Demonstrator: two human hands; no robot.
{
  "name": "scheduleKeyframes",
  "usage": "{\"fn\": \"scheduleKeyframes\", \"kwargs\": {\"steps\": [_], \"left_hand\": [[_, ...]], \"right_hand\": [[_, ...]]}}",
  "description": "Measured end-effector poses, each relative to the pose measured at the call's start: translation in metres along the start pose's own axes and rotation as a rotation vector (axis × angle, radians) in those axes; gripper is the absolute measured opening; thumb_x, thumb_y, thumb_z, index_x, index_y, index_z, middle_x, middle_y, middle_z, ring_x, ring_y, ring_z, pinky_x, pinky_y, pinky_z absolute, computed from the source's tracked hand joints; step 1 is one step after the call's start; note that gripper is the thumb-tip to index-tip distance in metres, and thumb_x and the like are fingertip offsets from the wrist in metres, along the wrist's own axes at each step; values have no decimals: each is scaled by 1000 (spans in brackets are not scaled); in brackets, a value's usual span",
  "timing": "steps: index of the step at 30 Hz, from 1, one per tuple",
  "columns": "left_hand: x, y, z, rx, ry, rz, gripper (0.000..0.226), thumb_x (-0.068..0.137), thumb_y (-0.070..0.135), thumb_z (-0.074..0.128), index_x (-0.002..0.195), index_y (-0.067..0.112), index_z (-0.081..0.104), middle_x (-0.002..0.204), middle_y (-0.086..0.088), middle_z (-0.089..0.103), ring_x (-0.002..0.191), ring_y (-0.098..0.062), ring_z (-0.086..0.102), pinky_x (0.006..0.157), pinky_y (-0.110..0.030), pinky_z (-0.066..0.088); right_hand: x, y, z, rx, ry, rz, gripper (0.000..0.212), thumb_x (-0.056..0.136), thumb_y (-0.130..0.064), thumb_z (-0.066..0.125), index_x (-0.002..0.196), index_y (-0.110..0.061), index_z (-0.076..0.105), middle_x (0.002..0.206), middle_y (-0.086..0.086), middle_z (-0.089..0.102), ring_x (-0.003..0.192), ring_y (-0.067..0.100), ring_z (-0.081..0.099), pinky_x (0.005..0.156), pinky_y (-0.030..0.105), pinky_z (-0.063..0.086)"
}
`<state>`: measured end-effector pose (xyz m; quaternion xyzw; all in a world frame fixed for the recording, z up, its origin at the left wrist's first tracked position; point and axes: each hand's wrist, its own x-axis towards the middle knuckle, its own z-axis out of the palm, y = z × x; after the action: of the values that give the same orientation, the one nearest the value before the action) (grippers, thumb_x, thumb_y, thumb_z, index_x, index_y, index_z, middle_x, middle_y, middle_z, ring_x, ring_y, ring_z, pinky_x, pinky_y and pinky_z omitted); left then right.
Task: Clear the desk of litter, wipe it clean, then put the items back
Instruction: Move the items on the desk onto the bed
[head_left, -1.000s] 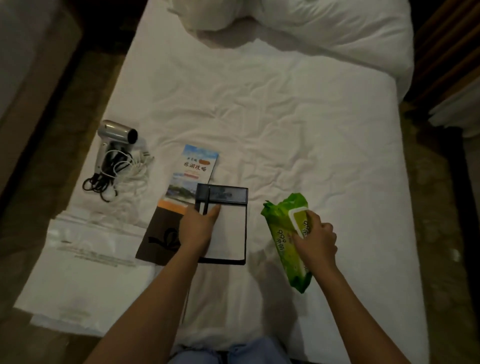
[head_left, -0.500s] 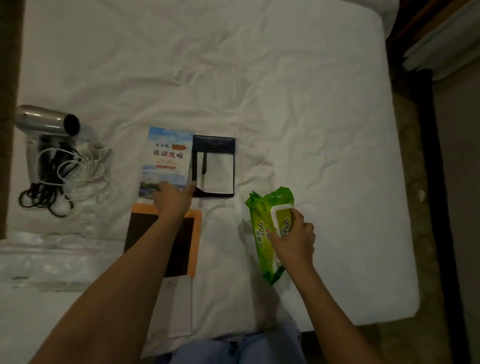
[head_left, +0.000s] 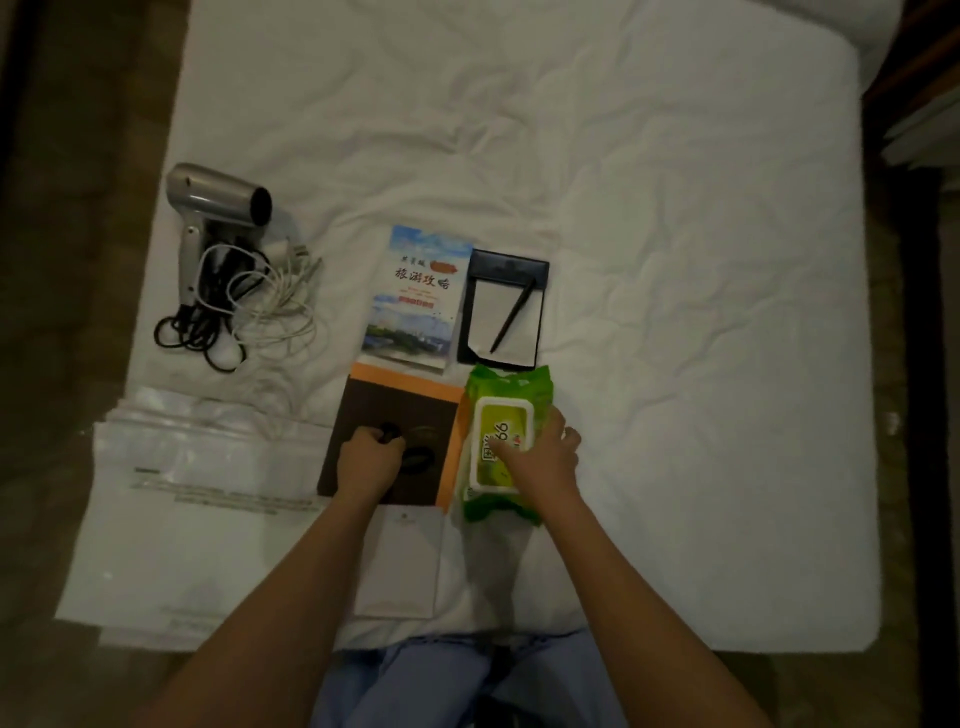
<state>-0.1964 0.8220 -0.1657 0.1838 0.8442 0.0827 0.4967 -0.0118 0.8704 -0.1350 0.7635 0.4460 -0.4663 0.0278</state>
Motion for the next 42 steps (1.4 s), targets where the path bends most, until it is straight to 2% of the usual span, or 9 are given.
{"fn": "scheduleKeyframes", "kwargs": {"steps": [8, 11, 14, 17, 22, 27, 30, 35, 42], "left_hand": [[-66, 44, 9, 172, -120, 317, 33, 91, 21, 57, 117, 1, 53, 109, -13, 60, 94, -25, 54, 76, -30, 41], [-101, 64, 23, 312, -143, 427, 37, 90, 24, 56, 120, 1, 54, 116, -18, 61, 105, -34, 57, 84, -36, 46], [-146, 83, 51, 479, -135, 588, 42, 90, 24, 56, 126, 4, 52, 121, -20, 59, 112, -35, 55, 90, -36, 44], [-211, 98, 97, 727, -122, 862, 39, 92, 27, 51, 127, 10, 47, 125, -15, 52, 116, -32, 50, 94, -36, 41], [-325, 100, 192, 1012, -103, 1239, 36, 96, 29, 44, 129, 13, 45, 125, -7, 51, 116, -25, 50, 92, -35, 40], [-439, 66, 298, 1127, -217, 1515, 35, 96, 28, 45, 127, 12, 47, 122, -8, 53, 112, -24, 52, 88, -34, 43], [-509, 27, 357, 1172, -341, 1688, 34, 94, 24, 46, 126, 12, 49, 122, -9, 54, 112, -25, 52, 88, -35, 42], [-590, -47, 435, 1279, -605, 1850, 31, 91, 27, 50, 117, 10, 58, 118, -13, 60, 108, -30, 57, 91, -37, 48], [-649, -123, 503, 1539, -856, 1950, 31, 90, 27, 54, 116, 11, 58, 118, -10, 59, 109, -27, 56, 92, -35, 47]], "right_hand": [[-65, 48, -54, -114, 28, -15, 58, 90, -29, 61, 139, -8, 39, 137, 19, 41, 126, 32, 42, 103, 36, 37], [-98, 78, -81, -228, 59, -45, 50, 94, -30, 54, 139, -13, 40, 138, 12, 42, 127, 28, 40, 103, 35, 36], [-124, 109, -112, -279, 174, -46, 48, 96, -31, 50, 140, -16, 38, 140, 8, 41, 128, 25, 38, 104, 34, 34], [-149, 145, -148, -260, 312, -17, 46, 97, -32, 49, 139, -17, 40, 139, 6, 44, 126, 23, 40, 102, 33, 35], [-200, 235, -200, -142, 528, 72, 42, 95, -33, 53, 134, -17, 47, 131, 4, 52, 118, 20, 48, 98, 32, 41], [-274, 366, -222, 64, 695, 243, 20, 93, -30, 56, 103, -14, 61, 102, 3, 62, 93, 16, 58, 89, 33, 51], [-325, 440, -225, 151, 772, 408, 24, 92, -25, 54, 113, -14, 58, 116, 5, 59, 110, 23, 53, 96, 36, 46], [-399, 529, -218, 332, 911, 639, 30, 90, -16, 52, 119, -14, 56, 125, 6, 55, 120, 28, 46, 98, 41, 42], [-469, 605, -195, 561, 1066, 837, 32, 93, -21, 51, 125, -16, 53, 126, 5, 54, 118, 28, 45, 96, 42, 41]]}}
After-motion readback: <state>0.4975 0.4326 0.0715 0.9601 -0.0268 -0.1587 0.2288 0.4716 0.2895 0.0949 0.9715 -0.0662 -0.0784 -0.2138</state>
